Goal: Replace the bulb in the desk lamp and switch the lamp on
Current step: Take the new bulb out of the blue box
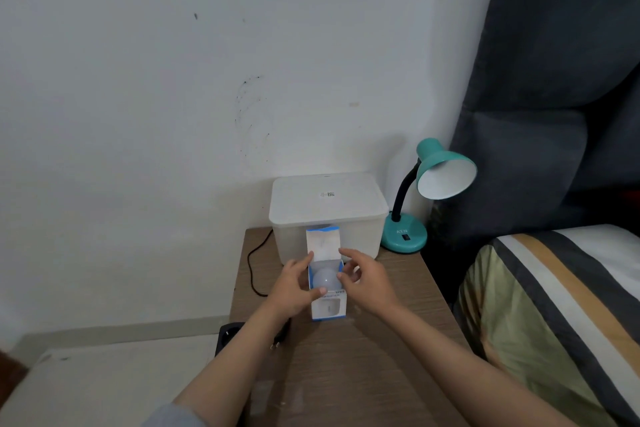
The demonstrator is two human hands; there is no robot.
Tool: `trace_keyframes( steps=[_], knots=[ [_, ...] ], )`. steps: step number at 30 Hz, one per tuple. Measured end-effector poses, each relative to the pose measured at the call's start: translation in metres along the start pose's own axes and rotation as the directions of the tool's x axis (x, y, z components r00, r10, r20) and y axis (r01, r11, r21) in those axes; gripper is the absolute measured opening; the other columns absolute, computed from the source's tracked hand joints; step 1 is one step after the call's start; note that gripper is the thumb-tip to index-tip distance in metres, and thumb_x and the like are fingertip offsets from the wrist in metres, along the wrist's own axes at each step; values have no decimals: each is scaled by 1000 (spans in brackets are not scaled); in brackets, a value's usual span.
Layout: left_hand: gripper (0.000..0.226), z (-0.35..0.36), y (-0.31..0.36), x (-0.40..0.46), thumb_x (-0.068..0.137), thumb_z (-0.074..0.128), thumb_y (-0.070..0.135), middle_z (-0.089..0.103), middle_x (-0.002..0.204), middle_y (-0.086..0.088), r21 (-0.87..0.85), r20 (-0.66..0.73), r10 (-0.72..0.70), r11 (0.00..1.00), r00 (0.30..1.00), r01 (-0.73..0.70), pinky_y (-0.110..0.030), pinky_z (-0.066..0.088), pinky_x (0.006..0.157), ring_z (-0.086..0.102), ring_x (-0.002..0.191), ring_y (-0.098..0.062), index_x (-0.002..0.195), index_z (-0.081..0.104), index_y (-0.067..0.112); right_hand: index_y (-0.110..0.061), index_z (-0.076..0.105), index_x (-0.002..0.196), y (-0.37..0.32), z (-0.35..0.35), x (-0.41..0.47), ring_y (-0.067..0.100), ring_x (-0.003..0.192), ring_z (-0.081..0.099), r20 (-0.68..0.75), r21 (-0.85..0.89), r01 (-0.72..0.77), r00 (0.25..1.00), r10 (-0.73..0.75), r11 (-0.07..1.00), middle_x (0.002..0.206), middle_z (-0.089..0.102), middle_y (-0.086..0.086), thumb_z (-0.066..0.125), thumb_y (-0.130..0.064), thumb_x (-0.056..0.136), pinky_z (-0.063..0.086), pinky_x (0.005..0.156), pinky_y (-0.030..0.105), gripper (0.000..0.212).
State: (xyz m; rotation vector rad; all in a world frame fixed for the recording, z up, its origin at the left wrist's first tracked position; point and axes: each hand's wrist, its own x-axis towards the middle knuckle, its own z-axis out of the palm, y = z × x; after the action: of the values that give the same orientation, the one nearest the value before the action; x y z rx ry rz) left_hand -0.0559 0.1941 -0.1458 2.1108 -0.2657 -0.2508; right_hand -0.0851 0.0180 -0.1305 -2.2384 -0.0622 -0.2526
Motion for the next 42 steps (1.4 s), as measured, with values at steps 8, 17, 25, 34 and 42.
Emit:
trace_keyframes(
  steps=[8, 17, 25, 34, 42],
  knots=[
    [90, -6, -5, 3, 71, 79, 29, 36, 131, 0, -29, 54, -17, 999, 998, 19, -41, 39, 107, 41, 126, -19, 144, 26, 26, -14, 58, 124, -8, 5, 15, 14, 107, 58, 226, -153, 22, 974, 13, 988, 122, 64, 3, 74, -33, 76, 47, 85, 22, 54],
    [91, -6, -8, 2, 67, 82, 27, 39, 128, 5, -56, 51, -22, 998, 998, 25, -38, 39, 106, 43, 124, -18, 143, 31, 27, -20, 62, 111, -7, 11, 28, 14, 97, 60, 245, -198, -31, 966, 80, 980, 109, 67, 0, 78, -39, 66, 55, 83, 33, 51],
    [86, -4, -3, -3, 71, 79, 28, 39, 132, 7, -9, 5, -34, 999, 999, 34, -38, 40, 105, 40, 121, -14, 142, 31, 29, -21, 58, 101, -19, -11, 24, 8, 89, 52, -88, 112, -36, 995, 46, 993, 103, 52, -2, 77, -27, 68, 44, 72, 17, 39],
    [71, 8, -2, -11, 71, 79, 21, 55, 131, 4, -100, -147, -48, 994, 988, 33, -34, 49, 94, 51, 120, -16, 134, 46, 24, -19, 56, 89, -25, -32, 33, 15, 70, 53, -188, 336, -56, 974, 125, 940, 78, 57, -1, 58, -26, 81, 45, 64, 33, 10],
    [70, 18, 6, -20, 70, 79, 9, 58, 128, -6, -126, -313, -38, 992, 949, -2, -26, 45, 93, 54, 117, -18, 131, 46, 10, -31, 66, 108, -26, -18, 21, 10, 84, 64, 82, -207, -44, 995, 62, 977, 87, 71, -8, 64, -38, 82, 47, 65, 25, 28]
  ],
)
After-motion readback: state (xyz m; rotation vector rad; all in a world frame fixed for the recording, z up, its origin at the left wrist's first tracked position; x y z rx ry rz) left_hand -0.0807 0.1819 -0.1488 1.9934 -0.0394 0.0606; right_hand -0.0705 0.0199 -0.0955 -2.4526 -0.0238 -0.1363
